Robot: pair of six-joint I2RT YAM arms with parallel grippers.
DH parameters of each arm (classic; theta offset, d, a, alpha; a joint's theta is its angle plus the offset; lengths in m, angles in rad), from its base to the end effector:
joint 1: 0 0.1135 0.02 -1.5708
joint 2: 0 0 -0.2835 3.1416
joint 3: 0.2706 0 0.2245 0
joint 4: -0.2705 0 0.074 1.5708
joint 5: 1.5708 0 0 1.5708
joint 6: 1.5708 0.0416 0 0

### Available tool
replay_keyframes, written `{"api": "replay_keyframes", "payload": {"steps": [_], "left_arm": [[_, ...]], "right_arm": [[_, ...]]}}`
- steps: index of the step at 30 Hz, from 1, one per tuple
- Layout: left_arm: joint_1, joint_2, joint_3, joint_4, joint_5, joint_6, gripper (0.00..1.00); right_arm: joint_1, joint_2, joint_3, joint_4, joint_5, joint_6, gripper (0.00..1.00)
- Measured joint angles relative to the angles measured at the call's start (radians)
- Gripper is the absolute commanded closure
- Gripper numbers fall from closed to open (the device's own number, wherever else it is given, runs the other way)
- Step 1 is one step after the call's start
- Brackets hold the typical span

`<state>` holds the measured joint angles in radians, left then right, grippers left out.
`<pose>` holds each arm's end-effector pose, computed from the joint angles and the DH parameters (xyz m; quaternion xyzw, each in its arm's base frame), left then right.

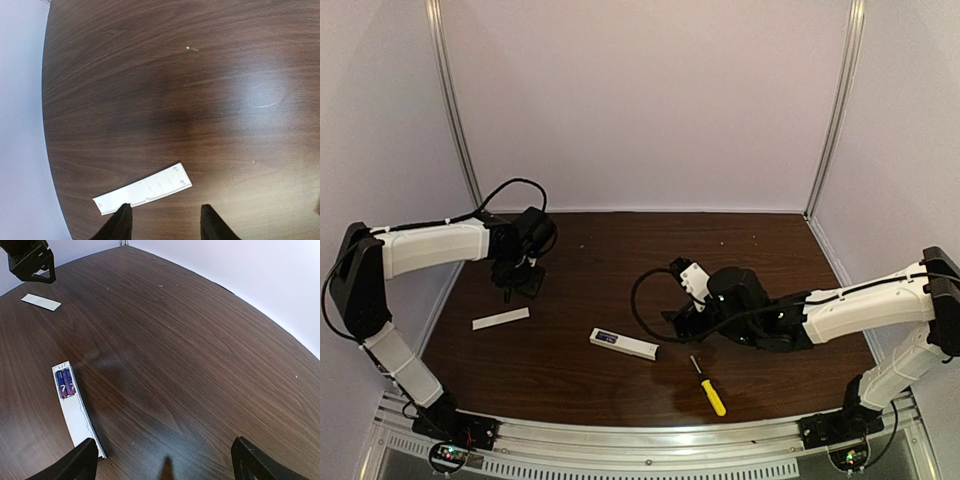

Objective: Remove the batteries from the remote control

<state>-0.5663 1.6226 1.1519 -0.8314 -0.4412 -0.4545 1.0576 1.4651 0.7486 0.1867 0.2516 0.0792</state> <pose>0.2495 -0.1376 0.2444 0.0248 0.9671 0.1253 0.2200 0.1520 0.2487 0.2408 -0.3494 0.7891 0.1739 0.4744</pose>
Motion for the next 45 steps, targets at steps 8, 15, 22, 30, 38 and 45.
{"api": "replay_keyframes", "payload": {"steps": [8, 15, 22, 30, 38, 45], "left_arm": [[0.0, -0.13, -0.048, 0.071, 0.062, 0.02, 0.04], [0.0, -0.282, -0.126, 0.127, 0.087, 0.069, 0.03], [0.0, -0.388, -0.148, 0.136, 0.091, 0.14, 0.03], [0.0, -0.501, -0.186, 0.185, 0.054, 0.207, 0.03], [0.0, -0.542, -0.239, 0.25, 0.027, 0.241, 0.03], [0.0, -0.542, -0.247, 0.271, 0.026, 0.264, 0.03]], "right_arm": [[0.0, 0.0, 0.0, -0.023, -0.076, -0.002, 0.01], [0.0, 0.005, 0.014, -0.069, -0.14, -0.005, 0.0], [0.0, 0.054, 0.09, -0.109, -0.182, -0.016, 0.0], [0.0, 0.153, 0.171, -0.184, -0.275, -0.1, 0.0], [0.0, 0.197, 0.212, -0.248, -0.395, -0.242, 0.0], [0.0, 0.231, 0.255, -0.27, -0.431, -0.309, 0.0]]}}
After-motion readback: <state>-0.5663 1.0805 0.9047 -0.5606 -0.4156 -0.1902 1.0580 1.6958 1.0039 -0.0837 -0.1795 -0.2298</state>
